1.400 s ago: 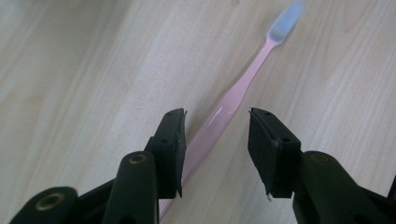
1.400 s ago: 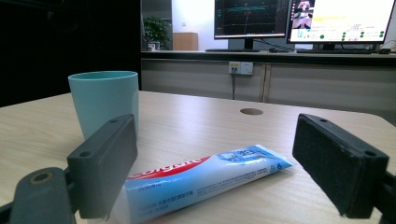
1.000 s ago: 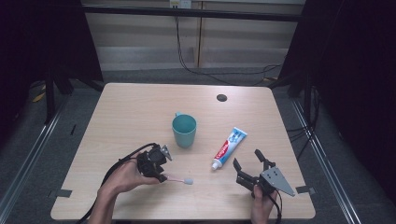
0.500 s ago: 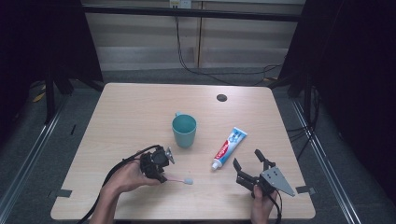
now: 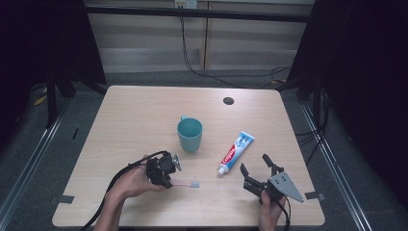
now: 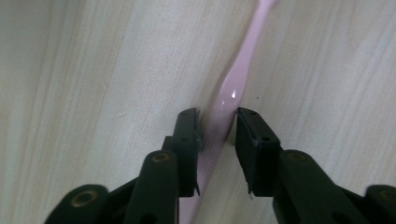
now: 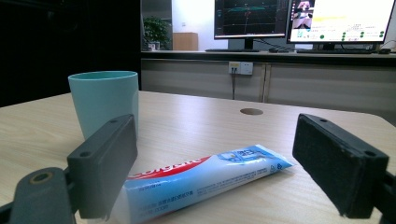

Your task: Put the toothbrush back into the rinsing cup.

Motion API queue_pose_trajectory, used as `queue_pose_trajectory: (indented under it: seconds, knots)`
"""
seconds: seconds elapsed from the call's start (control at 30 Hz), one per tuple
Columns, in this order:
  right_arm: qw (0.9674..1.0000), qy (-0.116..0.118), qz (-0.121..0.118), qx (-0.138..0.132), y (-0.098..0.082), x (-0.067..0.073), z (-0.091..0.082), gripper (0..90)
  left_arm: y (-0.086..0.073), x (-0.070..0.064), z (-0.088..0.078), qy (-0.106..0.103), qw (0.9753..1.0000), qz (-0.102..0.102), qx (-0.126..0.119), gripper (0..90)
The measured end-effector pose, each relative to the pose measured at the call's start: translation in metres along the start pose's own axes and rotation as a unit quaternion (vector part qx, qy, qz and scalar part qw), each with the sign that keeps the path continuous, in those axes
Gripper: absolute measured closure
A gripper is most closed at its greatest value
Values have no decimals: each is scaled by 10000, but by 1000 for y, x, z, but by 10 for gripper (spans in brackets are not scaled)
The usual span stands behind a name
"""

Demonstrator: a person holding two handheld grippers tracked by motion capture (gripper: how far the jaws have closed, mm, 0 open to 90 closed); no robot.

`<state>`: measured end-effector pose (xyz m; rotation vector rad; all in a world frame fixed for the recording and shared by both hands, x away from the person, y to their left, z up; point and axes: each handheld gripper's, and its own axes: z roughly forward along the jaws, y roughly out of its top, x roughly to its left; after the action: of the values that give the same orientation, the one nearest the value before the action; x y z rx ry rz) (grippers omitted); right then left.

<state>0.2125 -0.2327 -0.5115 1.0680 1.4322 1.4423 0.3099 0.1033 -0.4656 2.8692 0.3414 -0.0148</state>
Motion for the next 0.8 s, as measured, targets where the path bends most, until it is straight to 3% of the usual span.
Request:
queue_pose_trajectory:
  seconds: [0.17, 0.3, 0.57, 0.8]
  knots:
    - [10000, -1, -3, 0, 0, 0, 0, 132, 3, 1, 0, -9, 10000, -12, 69, 752]
    - [10000, -1, -2, 0, 0, 0, 0, 132, 8, -1, 1, 48, 9998, 2, 199, 717]
    - [10000, 0, 2, -1, 0, 0, 0, 132, 10, -1, 2, -57, 9999, -46, 150, 783]
    - [10000, 0, -1, -1, 0, 0, 0, 132, 9, 3, 1, -141, 9997, -147, 120, 787]
